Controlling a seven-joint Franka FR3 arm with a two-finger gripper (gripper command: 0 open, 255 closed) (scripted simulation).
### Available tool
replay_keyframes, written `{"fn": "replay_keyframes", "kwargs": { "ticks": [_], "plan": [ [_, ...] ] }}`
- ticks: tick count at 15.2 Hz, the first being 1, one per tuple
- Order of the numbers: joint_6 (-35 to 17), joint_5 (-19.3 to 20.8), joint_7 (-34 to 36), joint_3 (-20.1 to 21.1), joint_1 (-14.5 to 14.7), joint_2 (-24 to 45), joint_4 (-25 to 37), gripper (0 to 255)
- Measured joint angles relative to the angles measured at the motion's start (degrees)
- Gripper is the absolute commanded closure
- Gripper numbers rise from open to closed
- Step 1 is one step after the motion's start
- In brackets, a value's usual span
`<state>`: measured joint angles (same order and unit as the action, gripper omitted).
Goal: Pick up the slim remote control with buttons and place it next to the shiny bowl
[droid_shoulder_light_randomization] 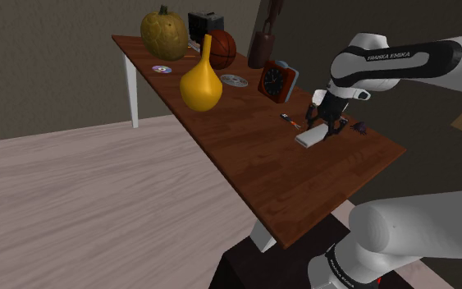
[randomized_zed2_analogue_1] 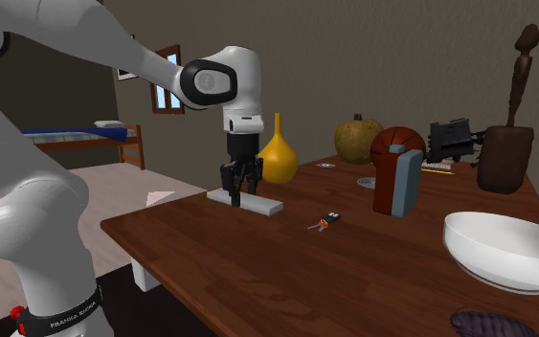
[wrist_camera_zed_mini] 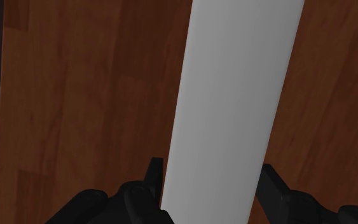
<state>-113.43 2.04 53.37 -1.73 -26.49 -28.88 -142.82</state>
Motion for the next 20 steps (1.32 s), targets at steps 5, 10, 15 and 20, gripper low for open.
{"fn": "replay_keyframes", "kwargs": {
  "ticks": [5,10,15,20],
  "plan": [
    [4.3,-0.1,0.1,0.2,0.1,-1.0,3.3,255],
    [8.0,-0.2,0.0,0.2,0.1,-1.3,6.7,255],
    [10.1,0.0,-0.8,-0.3,-0.1,1.2,11.3,255],
    [9.1,0.2,-3.3,-2.2,-0.8,11.4,20.6,255]
  ]
}}
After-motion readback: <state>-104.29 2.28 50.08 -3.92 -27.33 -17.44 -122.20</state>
